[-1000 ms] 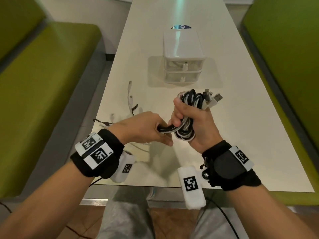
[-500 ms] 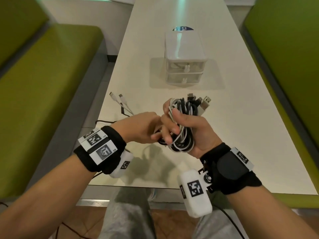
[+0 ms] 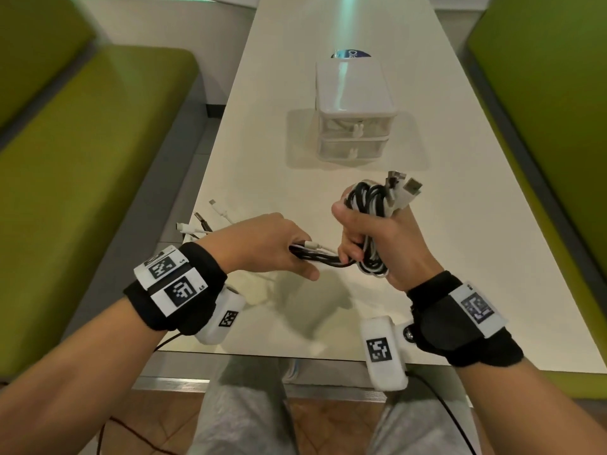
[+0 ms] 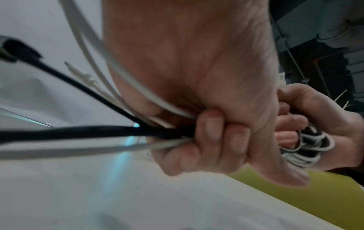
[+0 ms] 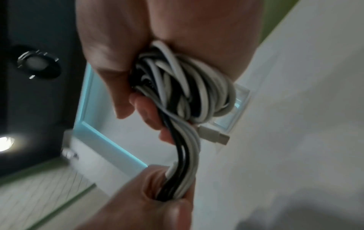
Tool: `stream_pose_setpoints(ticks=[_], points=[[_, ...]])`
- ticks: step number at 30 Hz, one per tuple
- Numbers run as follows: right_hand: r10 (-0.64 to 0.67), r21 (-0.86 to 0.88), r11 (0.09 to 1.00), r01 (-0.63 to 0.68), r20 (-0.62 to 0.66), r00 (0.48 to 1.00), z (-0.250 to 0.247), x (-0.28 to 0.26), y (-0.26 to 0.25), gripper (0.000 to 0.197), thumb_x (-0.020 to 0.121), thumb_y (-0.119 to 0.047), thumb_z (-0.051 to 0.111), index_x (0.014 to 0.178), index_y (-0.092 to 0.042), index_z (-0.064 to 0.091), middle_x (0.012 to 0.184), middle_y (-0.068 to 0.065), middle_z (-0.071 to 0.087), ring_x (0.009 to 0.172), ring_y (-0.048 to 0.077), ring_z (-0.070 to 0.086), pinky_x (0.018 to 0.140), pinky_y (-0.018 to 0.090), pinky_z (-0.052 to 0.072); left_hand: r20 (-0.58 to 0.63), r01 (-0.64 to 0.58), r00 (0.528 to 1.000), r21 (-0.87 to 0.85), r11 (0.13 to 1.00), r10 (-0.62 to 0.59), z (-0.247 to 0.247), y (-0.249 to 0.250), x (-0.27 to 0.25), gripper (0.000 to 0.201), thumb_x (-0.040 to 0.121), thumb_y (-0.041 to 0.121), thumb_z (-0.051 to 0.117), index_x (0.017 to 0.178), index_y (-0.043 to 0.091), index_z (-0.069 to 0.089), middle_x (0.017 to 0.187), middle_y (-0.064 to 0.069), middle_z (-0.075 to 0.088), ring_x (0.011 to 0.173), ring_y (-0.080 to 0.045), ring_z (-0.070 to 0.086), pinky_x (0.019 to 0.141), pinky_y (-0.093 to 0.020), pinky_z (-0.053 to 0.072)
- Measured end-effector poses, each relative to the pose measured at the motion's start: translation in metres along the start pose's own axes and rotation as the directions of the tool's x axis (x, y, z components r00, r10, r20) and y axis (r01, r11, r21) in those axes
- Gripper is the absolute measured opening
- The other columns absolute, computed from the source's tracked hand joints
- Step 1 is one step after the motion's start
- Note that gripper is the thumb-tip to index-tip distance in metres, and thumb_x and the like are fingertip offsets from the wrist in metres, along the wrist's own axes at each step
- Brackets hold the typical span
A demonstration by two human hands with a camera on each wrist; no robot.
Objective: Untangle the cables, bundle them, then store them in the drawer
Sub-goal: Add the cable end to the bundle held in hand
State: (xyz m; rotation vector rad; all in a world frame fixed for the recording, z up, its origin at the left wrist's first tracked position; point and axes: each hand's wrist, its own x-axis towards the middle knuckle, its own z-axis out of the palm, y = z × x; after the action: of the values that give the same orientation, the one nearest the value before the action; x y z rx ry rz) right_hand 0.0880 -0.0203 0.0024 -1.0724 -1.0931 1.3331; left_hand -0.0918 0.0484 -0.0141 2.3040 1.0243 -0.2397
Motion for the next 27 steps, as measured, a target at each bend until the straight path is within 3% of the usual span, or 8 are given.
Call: stream_pose_setpoints(ticks=[3, 5, 9, 14, 18, 20, 23, 27], points=[[-0.05, -0.349, 0.937, 0.032, -0.044, 0.998, 0.003, -0.002, 0.001, 0.044, 0.084, -0.015, 0.072, 0.07, 0.01, 0.039, 0.051, 0.012, 0.04, 0.037, 0.023, 0.045, 0.041, 0.032, 0.038, 0.008, -0.027, 1.0, 0.049, 0.998, 0.027, 0.001, 0.004, -0.002, 0.047, 0.08, 0.058, 0.065, 0.065, 0.017, 0.049, 0.053, 0.005, 0.048, 0.052, -0.014, 0.044, 0.054, -0.029, 0.032], [-0.072, -0.513, 0.858, 0.036, -0.05, 0.996, 0.005, 0.002, 0.005, 0.038, 0.082, -0.019, 0.074, 0.061, -0.005, 0.046, 0.049, -0.004, 0.046, 0.044, 0.015, 0.047, 0.046, 0.023, 0.036, -0.009, -0.063, 0.998, 0.083, 0.995, 0.064, 0.0, 0.008, -0.003, 0.041, 0.082, 0.058, 0.062, 0.072, 0.019, 0.052, 0.056, 0.006, 0.05, 0.053, -0.008, 0.046, 0.055, -0.026, 0.032], [-0.065, -0.684, 0.725, 0.079, 0.046, 0.997, 0.01, 0.004, 0.012, 0.038, 0.077, -0.027, 0.077, 0.057, -0.037, 0.045, 0.065, -0.014, 0.053, 0.067, 0.008, 0.052, 0.063, 0.025, 0.039, -0.039, -0.123, 0.991, 0.122, 0.985, 0.129, -0.004, 0.011, -0.002, 0.029, 0.087, 0.053, 0.06, 0.067, 0.031, 0.054, 0.053, 0.011, 0.047, 0.054, -0.006, 0.046, 0.056, -0.027, 0.035], [-0.06, -0.628, 0.775, 0.077, 0.049, 0.997, 0.01, 0.002, 0.019, 0.033, 0.066, -0.03, 0.08, 0.077, -0.022, 0.05, 0.074, -0.009, 0.054, 0.07, 0.008, 0.053, 0.064, 0.018, 0.039, -0.104, -0.122, 0.985, 0.15, 0.981, 0.139, -0.004, 0.008, 0.001, 0.04, 0.083, 0.053, 0.064, 0.072, 0.016, 0.058, 0.059, 0.002, 0.056, 0.055, -0.016, 0.047, 0.057, -0.032, 0.036], [-0.006, -0.609, 0.79, 0.073, 0.111, 0.994, 0.008, 0.004, 0.017, 0.031, 0.067, -0.023, 0.079, 0.08, -0.012, 0.053, 0.073, -0.006, 0.054, 0.067, 0.008, 0.051, 0.062, 0.015, 0.039, -0.181, -0.121, 0.972, 0.155, 0.981, 0.149, -0.005, 0.013, -0.002, 0.049, 0.081, 0.049, 0.068, 0.051, 0.029, 0.035, 0.047, 0.004, 0.04, 0.045, -0.013, 0.034, 0.052, -0.03, 0.027], [0.053, -0.625, 0.78, 0.024, 0.104, 0.993, 0.006, 0.007, 0.015, 0.031, 0.068, -0.025, 0.08, 0.088, -0.018, 0.057, 0.077, -0.008, 0.059, 0.073, 0.009, 0.058, 0.068, 0.02, 0.045, -0.216, -0.107, 0.966, 0.169, 0.98, 0.142, -0.006, 0.015, -0.002, 0.047, 0.083, 0.044, 0.067, 0.051, 0.03, 0.036, 0.051, -0.001, 0.047, 0.049, -0.022, 0.039, 0.054, -0.031, 0.028], [0.195, -0.577, 0.813, -0.076, 0.147, 0.97, 0.003, 0.009, 0.014, 0.059, 0.068, -0.024, 0.086, 0.119, -0.025, 0.055, 0.098, -0.013, 0.066, 0.091, 0.003, 0.065, 0.085, 0.023, 0.049, -0.208, -0.089, 0.969, 0.204, 0.975, 0.132, -0.005, 0.015, -0.003, 0.038, 0.085, 0.032, 0.064, 0.054, 0.027, 0.042, 0.051, 0.0, 0.047, 0.052, -0.024, 0.046, 0.052, -0.033, 0.029], [0.288, -0.516, 0.846, -0.134, 0.232, 0.929, 0.001, 0.006, 0.01, 0.083, 0.071, -0.009, 0.084, 0.139, -0.025, 0.039, 0.099, -0.014, 0.062, 0.072, -0.016, 0.06, 0.066, 0.001, 0.041, -0.228, -0.078, 0.968, 0.126, 0.989, 0.105, -0.001, 0.012, -0.004, 0.04, 0.076, 0.024, 0.064, 0.048, 0.027, 0.037, 0.044, -0.002, 0.048, 0.043, -0.017, 0.039, 0.049, -0.029, 0.029]])
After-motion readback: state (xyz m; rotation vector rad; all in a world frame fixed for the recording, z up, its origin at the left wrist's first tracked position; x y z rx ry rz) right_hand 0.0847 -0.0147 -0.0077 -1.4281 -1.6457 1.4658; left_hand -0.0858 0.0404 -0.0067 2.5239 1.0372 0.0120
